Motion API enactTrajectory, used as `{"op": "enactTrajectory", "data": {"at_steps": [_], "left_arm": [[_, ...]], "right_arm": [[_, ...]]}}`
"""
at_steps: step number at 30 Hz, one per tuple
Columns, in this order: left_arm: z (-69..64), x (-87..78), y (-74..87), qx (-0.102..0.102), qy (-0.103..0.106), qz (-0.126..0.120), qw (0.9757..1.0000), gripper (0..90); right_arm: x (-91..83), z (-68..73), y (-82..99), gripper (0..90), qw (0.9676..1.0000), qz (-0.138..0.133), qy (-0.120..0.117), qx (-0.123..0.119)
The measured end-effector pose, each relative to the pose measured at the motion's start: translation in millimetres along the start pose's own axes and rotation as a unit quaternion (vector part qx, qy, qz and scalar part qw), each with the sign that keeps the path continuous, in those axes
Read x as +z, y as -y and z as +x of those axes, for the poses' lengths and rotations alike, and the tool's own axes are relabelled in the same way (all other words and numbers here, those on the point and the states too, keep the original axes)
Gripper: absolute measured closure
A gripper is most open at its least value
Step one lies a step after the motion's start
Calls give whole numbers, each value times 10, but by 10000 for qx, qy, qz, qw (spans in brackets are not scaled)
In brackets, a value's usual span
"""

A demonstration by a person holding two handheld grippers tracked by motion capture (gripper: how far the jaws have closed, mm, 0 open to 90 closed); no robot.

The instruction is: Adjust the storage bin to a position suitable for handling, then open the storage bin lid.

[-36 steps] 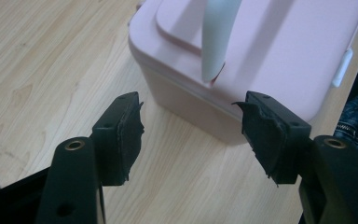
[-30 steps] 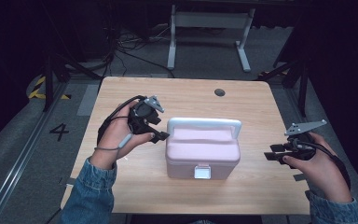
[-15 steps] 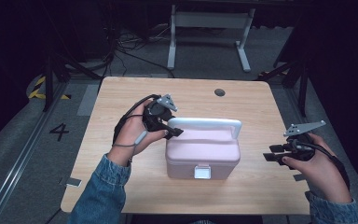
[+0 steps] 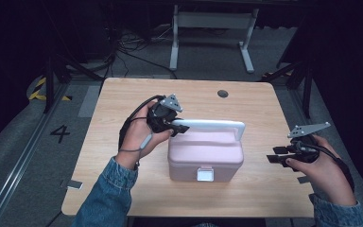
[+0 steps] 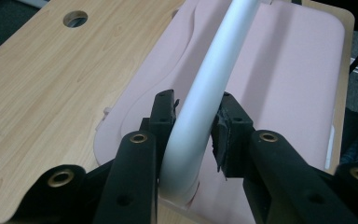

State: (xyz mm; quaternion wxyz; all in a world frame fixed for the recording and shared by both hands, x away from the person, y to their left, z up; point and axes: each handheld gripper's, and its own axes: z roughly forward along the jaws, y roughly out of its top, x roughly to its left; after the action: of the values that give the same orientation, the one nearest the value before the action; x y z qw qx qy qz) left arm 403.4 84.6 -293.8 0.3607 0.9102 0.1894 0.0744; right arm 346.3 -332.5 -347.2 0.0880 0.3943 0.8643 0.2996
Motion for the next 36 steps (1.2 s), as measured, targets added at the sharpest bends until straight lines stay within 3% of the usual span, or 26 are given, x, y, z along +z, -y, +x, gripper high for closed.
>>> {"op": "enactTrajectory", "data": {"at_steps": [6, 10, 23, 29, 36], "left_arm": [[1, -22, -10, 41, -59, -163, 9998, 728], [46, -66, -18, -128, 66, -308, 9994, 727], [155, -99, -87, -407, 153, -490, 9979, 715], [236, -96, -96, -666, 301, -606, 9955, 711], [321, -94, -114, -848, 302, -677, 9936, 710]], "right_arm": [[6, 17, -16, 546, 10000, -70, -28, -30], [-4, 19, -23, 550, 9998, -182, -28, -83], [-80, 76, -61, 566, 9981, -576, -144, -186], [-94, 146, -107, 545, 9958, -797, -299, -336], [-118, 214, -158, 480, 9916, -1171, -305, -456]]}}
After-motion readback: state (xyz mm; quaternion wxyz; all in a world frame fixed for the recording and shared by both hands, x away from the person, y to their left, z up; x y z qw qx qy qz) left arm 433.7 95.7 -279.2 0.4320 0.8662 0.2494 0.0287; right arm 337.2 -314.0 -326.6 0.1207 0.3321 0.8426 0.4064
